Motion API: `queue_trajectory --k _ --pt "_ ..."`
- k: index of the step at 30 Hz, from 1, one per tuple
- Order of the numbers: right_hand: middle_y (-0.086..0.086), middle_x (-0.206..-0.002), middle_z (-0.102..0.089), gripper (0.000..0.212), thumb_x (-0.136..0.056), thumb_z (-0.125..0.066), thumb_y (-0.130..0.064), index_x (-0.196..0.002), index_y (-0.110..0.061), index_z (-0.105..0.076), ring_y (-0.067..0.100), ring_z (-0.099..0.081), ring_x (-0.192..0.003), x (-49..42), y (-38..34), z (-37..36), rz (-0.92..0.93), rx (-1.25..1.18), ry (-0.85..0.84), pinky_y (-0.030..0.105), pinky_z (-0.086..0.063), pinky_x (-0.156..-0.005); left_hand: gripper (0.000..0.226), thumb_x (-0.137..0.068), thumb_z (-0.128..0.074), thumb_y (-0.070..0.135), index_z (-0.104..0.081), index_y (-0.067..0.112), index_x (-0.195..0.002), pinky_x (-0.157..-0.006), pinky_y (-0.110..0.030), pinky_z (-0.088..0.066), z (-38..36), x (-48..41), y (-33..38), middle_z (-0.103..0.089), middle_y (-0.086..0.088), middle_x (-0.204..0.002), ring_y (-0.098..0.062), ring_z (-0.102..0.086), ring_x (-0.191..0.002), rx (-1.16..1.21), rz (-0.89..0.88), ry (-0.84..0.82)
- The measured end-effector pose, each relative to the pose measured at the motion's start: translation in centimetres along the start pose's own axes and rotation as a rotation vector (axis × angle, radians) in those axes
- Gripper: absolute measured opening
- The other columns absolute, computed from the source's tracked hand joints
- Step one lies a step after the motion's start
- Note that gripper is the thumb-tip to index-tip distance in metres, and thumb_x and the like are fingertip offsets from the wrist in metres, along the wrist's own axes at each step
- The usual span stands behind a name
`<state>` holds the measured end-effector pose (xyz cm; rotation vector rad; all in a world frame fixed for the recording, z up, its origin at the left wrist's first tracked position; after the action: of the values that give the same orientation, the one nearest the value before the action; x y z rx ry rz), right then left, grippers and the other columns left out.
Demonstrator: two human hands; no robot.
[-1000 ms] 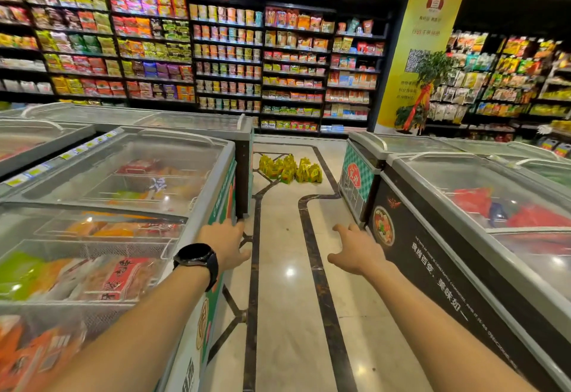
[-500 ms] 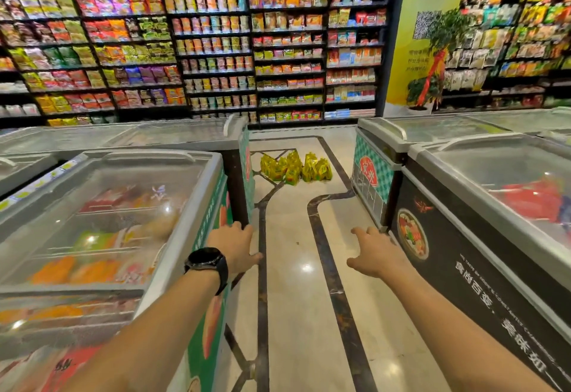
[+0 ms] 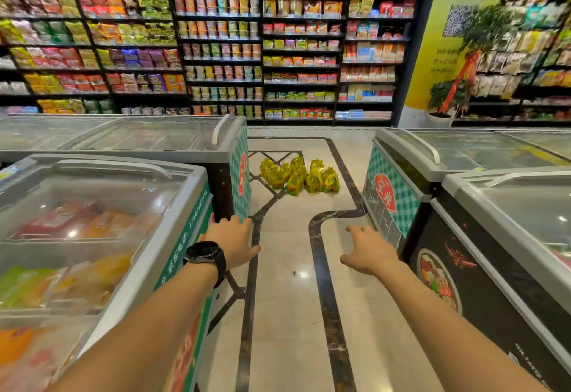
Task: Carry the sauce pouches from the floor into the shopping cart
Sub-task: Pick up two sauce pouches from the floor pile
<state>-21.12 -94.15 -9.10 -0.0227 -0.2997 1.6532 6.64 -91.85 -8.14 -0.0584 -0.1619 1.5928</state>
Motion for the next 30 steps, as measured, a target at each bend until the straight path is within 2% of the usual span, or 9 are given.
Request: queue_trajectory --k 5,11,18,23,30 --pt "0.010 -0.148 -0.038 0.077 -0.085 -0.065 -0.039 -0.150 -0.021 -0.028 0.030 -0.039 -0.135 -12.3 -1.8 1.3 -0.037 -0.028 -0.021 0.043 -0.044 -0.101 0.067 -0.091 -0.047 0.064 -0.039 0.021 -0.141 -0.093 -0.044 -0.052 -0.9 -14.2 -1.7 -0.054 -0.008 -0.128 -0.029 -0.058 -0.115 0.034 -0.029 -0.046" --pt "0.013 -0.151 -0.035 0.079 -0.084 -0.065 -0.040 -0.151 -0.019 -0.027 0.031 -0.041 -0.135 -25.2 -2.6 2.6 -0.062 -0.057 -0.056 0.043 -0.044 -0.101 0.070 -0.092 -0.046 0.066 -0.037 0.019 -0.143 -0.091 -0.041 -0.050 -1.5 -26.9 -3.1 -0.055 -0.009 -0.133 -0.029 -0.057 -0.118 0.016 -0.063 -0.076" --pt "0.013 -0.145 -0.040 0.071 -0.084 -0.065 -0.041 -0.145 -0.020 -0.034 0.033 -0.046 -0.130 -43.0 -1.0 2.2 -0.058 -0.077 -0.089 0.042 -0.045 -0.099 0.064 -0.093 -0.048 0.063 -0.042 0.019 -0.139 -0.086 -0.039 -0.051 -2.4 -43.6 -3.3 -0.057 -0.009 -0.131 -0.030 -0.062 -0.114 -0.007 -0.058 -0.117" --pt "0.012 -0.142 -0.040 0.074 -0.085 -0.064 -0.039 -0.147 -0.019 -0.030 0.034 -0.046 -0.129 -57.1 0.8 3.1 -0.049 -0.111 -0.139 0.040 -0.044 -0.097 0.062 -0.093 -0.047 0.063 -0.041 0.018 -0.136 -0.084 -0.039 -0.053 -2.5 -56.5 -2.6 -0.055 -0.010 -0.133 -0.030 -0.061 -0.113 0.001 -0.034 -0.157" --pt "0.013 -0.142 -0.038 0.075 -0.084 -0.064 -0.039 -0.148 -0.019 -0.029 0.036 -0.045 -0.128 -74.5 0.0 3.9 -0.013 -0.111 -0.225 0.046 -0.046 -0.097 0.064 -0.093 -0.048 0.062 -0.042 0.018 -0.139 -0.087 -0.040 -0.053 -2.9 -72.1 -2.7 -0.054 -0.010 -0.131 -0.031 -0.058 -0.115 0.060 -0.032 -0.203"
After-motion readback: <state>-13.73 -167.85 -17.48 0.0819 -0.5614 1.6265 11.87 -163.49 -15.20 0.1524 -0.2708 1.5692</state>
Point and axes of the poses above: each hand's wrist, its own x-axis away from the middle knuckle, its own z-axis out of the back of the hand, y = z × x, the point moved 2 cm from there along -x, towards the middle knuckle
